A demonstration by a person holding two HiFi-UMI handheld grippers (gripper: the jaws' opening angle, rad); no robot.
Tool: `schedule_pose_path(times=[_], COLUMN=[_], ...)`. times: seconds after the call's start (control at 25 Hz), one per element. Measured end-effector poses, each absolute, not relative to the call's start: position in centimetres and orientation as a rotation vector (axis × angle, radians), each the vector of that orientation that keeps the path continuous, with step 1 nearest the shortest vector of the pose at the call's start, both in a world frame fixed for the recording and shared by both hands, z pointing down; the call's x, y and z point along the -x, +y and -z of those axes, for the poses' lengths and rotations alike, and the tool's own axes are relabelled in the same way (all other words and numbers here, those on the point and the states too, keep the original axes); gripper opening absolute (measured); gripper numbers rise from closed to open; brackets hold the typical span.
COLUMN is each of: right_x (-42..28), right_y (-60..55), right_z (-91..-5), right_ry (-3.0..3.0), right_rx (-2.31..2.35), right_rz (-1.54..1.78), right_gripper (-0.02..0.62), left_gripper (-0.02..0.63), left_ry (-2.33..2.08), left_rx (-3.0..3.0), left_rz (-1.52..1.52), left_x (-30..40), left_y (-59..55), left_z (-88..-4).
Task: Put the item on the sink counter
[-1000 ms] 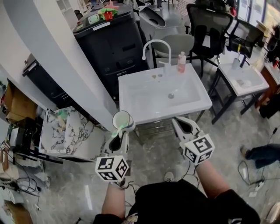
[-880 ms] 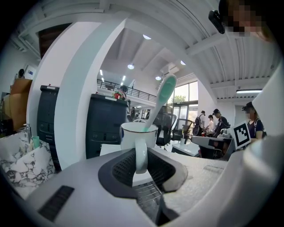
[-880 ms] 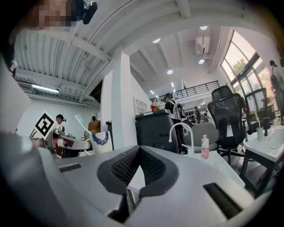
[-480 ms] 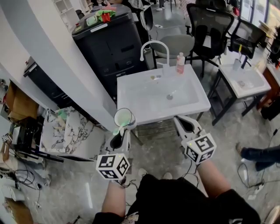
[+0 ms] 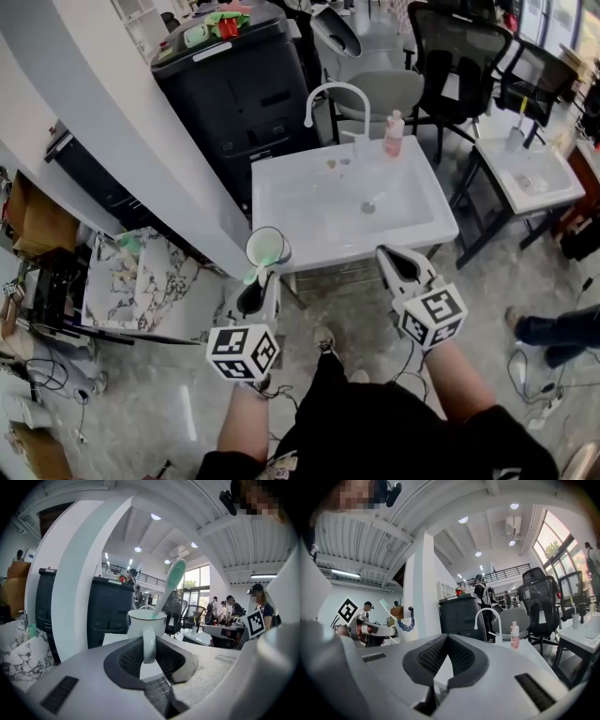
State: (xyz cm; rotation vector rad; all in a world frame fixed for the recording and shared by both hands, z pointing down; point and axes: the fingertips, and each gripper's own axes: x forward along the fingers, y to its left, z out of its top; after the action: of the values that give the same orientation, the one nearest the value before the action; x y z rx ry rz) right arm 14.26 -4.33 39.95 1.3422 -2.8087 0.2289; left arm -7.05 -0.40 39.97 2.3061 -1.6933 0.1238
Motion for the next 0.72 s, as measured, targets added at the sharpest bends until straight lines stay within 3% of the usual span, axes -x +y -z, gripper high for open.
schedule_pose_path(times=[0.72], right_x=[-8.4], right_y=[-17.8], right_z=[-40.7], right_ry=[-2.766], right_rx=[-1.374], right_rz=[-0.233], right_gripper=[-0.002], left_gripper=[0.061], left_ry=[-1.650], left_rx=[-2.321], left_rz=[-0.112], left_x=[12.8], left_y=[-14.3], left_z=[-41.3])
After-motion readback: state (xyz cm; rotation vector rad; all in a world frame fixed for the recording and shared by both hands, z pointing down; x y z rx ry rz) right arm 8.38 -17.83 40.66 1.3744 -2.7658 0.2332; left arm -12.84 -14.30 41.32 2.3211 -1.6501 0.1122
